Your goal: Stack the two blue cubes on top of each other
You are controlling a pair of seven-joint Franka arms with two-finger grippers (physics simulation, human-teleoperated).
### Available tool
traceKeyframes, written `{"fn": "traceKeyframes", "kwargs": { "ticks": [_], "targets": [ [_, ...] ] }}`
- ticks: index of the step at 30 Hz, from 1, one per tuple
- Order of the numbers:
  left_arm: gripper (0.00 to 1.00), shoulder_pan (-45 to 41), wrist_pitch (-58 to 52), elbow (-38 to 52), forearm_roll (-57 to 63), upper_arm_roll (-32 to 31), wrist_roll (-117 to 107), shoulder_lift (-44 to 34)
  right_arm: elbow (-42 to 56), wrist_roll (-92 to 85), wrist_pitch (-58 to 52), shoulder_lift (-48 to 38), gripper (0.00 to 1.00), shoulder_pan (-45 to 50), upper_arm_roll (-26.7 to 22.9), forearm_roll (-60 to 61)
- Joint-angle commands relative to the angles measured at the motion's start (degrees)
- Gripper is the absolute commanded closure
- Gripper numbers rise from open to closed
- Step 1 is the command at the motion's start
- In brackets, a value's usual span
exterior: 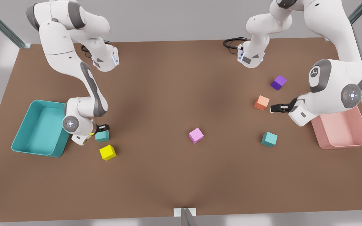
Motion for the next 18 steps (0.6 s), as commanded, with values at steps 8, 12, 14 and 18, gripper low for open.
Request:
{"fn": "traceKeyframes", "kwargs": {
  "ticks": [8,12,14,18],
  "targets": [
    [0.0,-0.17,-0.06,0.03,0.03,-0.1,-0.36,-0.06,0.52,0.57,1.63,1.83,0.0,0.75,-0.28,0.5],
    [0.0,-0.61,-0.41,0.11,0.03,-0.1,-0.36,-0.06,0.6,0.66,2.51,3.94,0.0,1.55,-0.37,0.85],
    [0.0,-0.61,-0.5,0.11,0.03,-0.1,-0.36,-0.15,0.25,0.66,2.43,4.02,0.0,1.72,-0.72,0.85],
    [0.0,-0.7,-0.5,0.2,0.03,-0.18,-0.45,-0.15,0.25,0.57,2.43,4.72,0.0,1.72,-1.07,0.85]
  ]
}}
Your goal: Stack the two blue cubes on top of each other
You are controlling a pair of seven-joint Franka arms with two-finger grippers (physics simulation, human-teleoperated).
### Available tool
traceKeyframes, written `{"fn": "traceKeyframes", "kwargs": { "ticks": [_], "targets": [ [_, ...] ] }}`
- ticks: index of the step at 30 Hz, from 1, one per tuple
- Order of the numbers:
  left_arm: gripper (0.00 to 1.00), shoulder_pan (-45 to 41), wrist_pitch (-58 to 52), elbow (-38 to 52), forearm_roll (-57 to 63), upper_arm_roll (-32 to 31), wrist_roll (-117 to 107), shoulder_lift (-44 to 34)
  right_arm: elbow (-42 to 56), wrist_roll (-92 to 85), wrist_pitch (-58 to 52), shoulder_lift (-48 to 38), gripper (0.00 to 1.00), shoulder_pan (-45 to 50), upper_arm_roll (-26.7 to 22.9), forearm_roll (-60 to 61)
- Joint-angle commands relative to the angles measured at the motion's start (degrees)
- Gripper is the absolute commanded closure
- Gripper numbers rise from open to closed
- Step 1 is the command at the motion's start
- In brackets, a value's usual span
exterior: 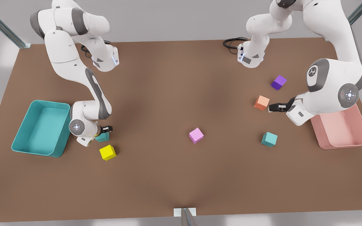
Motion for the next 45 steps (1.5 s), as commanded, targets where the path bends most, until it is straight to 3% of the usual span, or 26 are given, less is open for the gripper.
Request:
{"fn": "traceKeyframes", "kwargs": {
  "ticks": [1,4,5,7,10,15,24,32,37,42,45],
  "targets": [
    [0.0,0.01,-0.15,0.05,-0.04,0.0,-0.12,-0.06,0.04,0.01,0.2,0.2,0.0,0.01,-0.09,0.13],
    [0.0,0.19,-0.67,0.05,0.05,0.0,-0.12,-0.15,0.21,0.01,0.2,0.73,0.01,0.01,-0.17,0.13],
    [0.0,0.19,-0.94,0.05,0.05,0.0,-0.12,-0.15,0.3,-0.08,0.2,0.81,0.05,0.01,-0.17,0.13],
    [0.0,0.19,-1.29,0.05,-0.04,0.0,-0.12,-0.15,0.39,-0.08,0.2,0.9,0.22,0.01,-0.17,0.13],
    [0.0,0.19,-1.29,0.22,0.05,0.0,-0.12,-0.15,1.44,-0.34,-0.68,0.9,0.33,0.01,-0.17,0.13],
    [0.0,0.54,-0.94,0.22,0.14,0.17,0.05,0.47,3.38,-0.96,-5.16,-1.03,0.34,0.18,-0.17,2.15],
    [0.0,0.63,-0.85,0.66,0.22,0.17,0.05,0.47,1.62,-0.87,-7.98,-5.16,0.34,12.22,-0.17,15.51],
    [0.0,0.45,-0.85,1.89,1.81,0.09,-0.12,0.82,27.54,0.18,-7.01,9.07,0.34,26.55,0.27,22.81],
    [0.0,0.81,-0.85,1.89,1.72,0.17,0.05,0.82,30.45,8.71,-1.74,12.94,0.34,37.53,-0.17,23.95],
    [0.0,1.42,-0.76,1.8,1.72,0.17,-3.55,2.92,34.84,11.69,4.15,18.74,0.34,40.78,-0.17,24.22],
    [0.0,1.86,16.45,-6.98,4.09,4.83,16.57,4.86,34.84,18.73,5.21,19.18,0.34,44.48,-0.17,24.13]
  ]
}}
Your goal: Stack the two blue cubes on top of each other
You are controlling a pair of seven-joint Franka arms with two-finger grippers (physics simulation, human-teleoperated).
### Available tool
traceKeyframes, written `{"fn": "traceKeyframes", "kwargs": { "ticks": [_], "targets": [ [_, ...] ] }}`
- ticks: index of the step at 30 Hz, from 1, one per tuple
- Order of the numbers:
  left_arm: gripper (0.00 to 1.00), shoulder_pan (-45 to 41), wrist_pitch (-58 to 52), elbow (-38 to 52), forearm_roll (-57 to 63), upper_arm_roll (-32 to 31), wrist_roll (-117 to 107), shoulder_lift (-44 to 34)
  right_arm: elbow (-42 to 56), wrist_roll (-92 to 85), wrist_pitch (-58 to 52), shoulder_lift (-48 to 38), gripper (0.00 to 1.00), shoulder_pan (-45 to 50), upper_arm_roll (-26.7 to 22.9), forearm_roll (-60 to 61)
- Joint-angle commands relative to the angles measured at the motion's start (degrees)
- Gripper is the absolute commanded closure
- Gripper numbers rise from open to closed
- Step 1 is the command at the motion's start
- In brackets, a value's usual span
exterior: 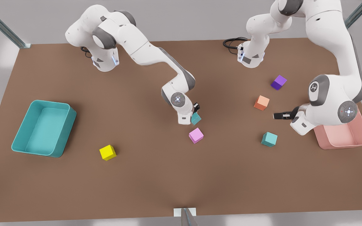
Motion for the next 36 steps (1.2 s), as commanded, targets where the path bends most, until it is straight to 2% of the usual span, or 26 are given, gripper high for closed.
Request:
{"fn": "traceKeyframes", "kwargs": {
  "ticks": [1,3,4,6,8,12,14,16,17,19,21,23,24,28,34,35,36],
  "targets": [
    [0.0,0.13,16.11,-4.34,1.14,1.51,18.77,0.24,0.03,14.36,4.15,0.54,0.34,0.83,-0.01,-0.25],
    [0.0,0.04,24.63,-9.08,1.14,1.86,21.24,0.24,0.12,14.36,4.95,1.24,0.32,1.27,-0.01,-0.25],
    [0.0,0.04,28.32,-10.05,1.31,2.64,21.59,0.68,0.03,14.36,5.47,1.33,0.0,1.27,-0.01,-0.25],
    [0.0,-0.49,37.12,-14.36,1.66,2.74,23.25,2.0,0.03,14.36,5.83,1.33,0.0,1.36,-0.01,-0.25],
    [0.0,-0.93,42.83,-14.36,1.66,2.74,36.88,6.92,0.12,14.28,5.74,1.24,0.0,1.36,-0.01,-0.25],
    [0.0,-1.63,43.45,-14.36,1.66,2.82,45.14,9.12,-0.58,14.19,4.95,-1.48,0.0,1.36,-0.01,-0.16],
    [0.0,-1.72,43.45,-14.27,1.66,2.82,45.14,9.82,-4.18,15.24,2.84,-6.75,0.0,1.45,-0.01,-0.16],
    [0.0,-1.63,43.71,-14.18,1.75,3.7,45.06,11.32,-4.45,18.49,-6.99,-13.34,0.0,0.66,-0.01,-0.16],
    [0.0,-1.72,45.03,-14.18,1.66,4.14,45.06,11.67,-4.54,18.58,-14.63,-16.68,0.0,-1.8,-0.01,-0.42],
    [0.0,-2.25,45.03,-14.27,1.57,4.32,45.06,11.84,-6.29,18.58,-38.89,-22.75,0.0,-15.59,0.08,-4.37],
    [0.0,-2.42,45.03,-14.27,1.57,4.32,45.06,12.55,-9.72,18.49,-50.06,-24.6,0.0,-27.46,0.6,-13.6],
    [0.0,-2.69,45.03,-14.27,1.57,4.32,44.97,13.08,-6.92,16.48,-51.48,-24.68,0.0,-40.12,0.69,-22.39],
    [0.0,-2.77,45.03,-14.45,1.57,4.32,44.97,13.69,-6.21,13.05,-52.36,-28.19,0.0,-43.02,0.69,-22.57],
    [0.0,-3.12,45.12,-14.53,1.57,4.41,44.88,15.54,-5.68,12.43,-57.37,-40.32,0.0,-45.4,0.17,-22.57],
    [0.0,-3.48,45.12,-14.53,1.57,5.29,44.88,17.91,-3.66,9.89,-57.63,-43.67,0.0,-45.22,0.17,-25.56],
    [0.01,-3.83,45.12,-14.53,1.57,5.29,44.88,17.82,-3.66,9.53,-57.63,-43.67,0.0,-45.22,0.25,-25.56],
    [0.23,-4.09,45.21,-14.53,1.49,5.37,44.79,17.82,-3.66,9.53,-57.63,-43.49,0.0,-45.14,0.25,-25.56]
  ]
}}
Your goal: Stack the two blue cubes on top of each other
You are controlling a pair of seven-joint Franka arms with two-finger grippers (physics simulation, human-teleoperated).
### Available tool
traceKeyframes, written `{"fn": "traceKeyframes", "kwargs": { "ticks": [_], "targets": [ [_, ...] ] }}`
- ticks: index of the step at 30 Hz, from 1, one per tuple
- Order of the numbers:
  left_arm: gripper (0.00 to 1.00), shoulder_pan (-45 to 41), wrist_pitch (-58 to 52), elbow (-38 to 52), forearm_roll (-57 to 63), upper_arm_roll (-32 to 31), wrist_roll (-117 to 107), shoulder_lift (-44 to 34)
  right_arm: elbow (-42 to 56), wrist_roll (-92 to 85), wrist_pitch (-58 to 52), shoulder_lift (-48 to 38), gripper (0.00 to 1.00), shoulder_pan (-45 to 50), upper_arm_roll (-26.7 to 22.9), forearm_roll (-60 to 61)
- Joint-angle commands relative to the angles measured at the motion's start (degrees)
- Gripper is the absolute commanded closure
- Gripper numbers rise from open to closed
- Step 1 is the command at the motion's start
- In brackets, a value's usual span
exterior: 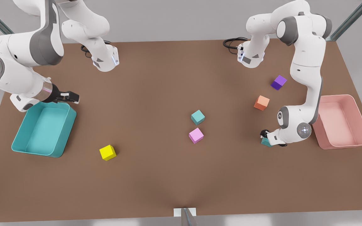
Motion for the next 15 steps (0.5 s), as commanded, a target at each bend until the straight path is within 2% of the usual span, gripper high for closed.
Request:
{"fn": "traceKeyframes", "kwargs": {
  "ticks": [1,2,3,4,7,9,10,11,13,14,15],
  "targets": [
    [0.33,-0.21,0.28,0.02,-0.05,0.19,7.22,0.07,0.13,-2.26,-3.25,-0.01,0.0,0.0,0.0,-1.15],
    [0.38,-0.39,0.28,0.11,-0.05,0.19,7.14,-0.02,0.13,-2.35,-3.34,0.16,0.0,0.0,-0.09,-1.06],
    [0.5,-0.56,0.19,0.2,-0.05,0.19,6.87,-0.1,0.04,-2.44,-3.34,0.34,0.0,0.0,-0.09,-1.06],
    [0.53,-1.26,0.1,0.29,0.03,0.19,5.82,-0.28,0.04,-2.44,-3.34,0.34,0.0,0.0,-0.09,-1.06],
    [0.52,-3.37,-4.01,0.73,0.21,0.19,1.35,-4.4,-0.31,-2.44,-3.42,0.43,0.0,0.0,-0.18,-0.97],
    [0.52,-6.89,-11.5,2.05,0.12,0.1,-9.72,-8.8,-0.22,-2.44,-3.42,0.34,0.0,0.0,-0.18,-1.06],
    [0.51,-9.52,-20.79,7.22,-0.05,-1.04,-21.23,-9.07,-0.13,-2.44,-3.42,0.34,0.0,0.0,-0.18,-1.15],
    [0.51,-15.23,-25.3,11.63,0.12,-1.92,-36.35,-8.45,-0.13,-2.44,-3.42,0.34,0.0,0.0,-0.18,-1.15],
    [0.51,-26.31,-25.48,15.31,-0.32,-1.92,-55.52,-6.61,-0.22,-2.44,-3.42,0.34,0.0,0.0,-0.18,-1.15],
    [0.51,-29.47,-25.56,16.37,-1.54,-1.92,-59.65,-5.56,-0.31,-2.44,-3.42,0.34,0.0,0.0,-0.18,-1.15],
    [0.51,-32.11,-25.56,21.02,-3.04,-1.92,-64.14,-2.57,-0.4,-2.44,-3.42,0.25,0.0,0.0,-0.18,-1.15]
  ]
}}
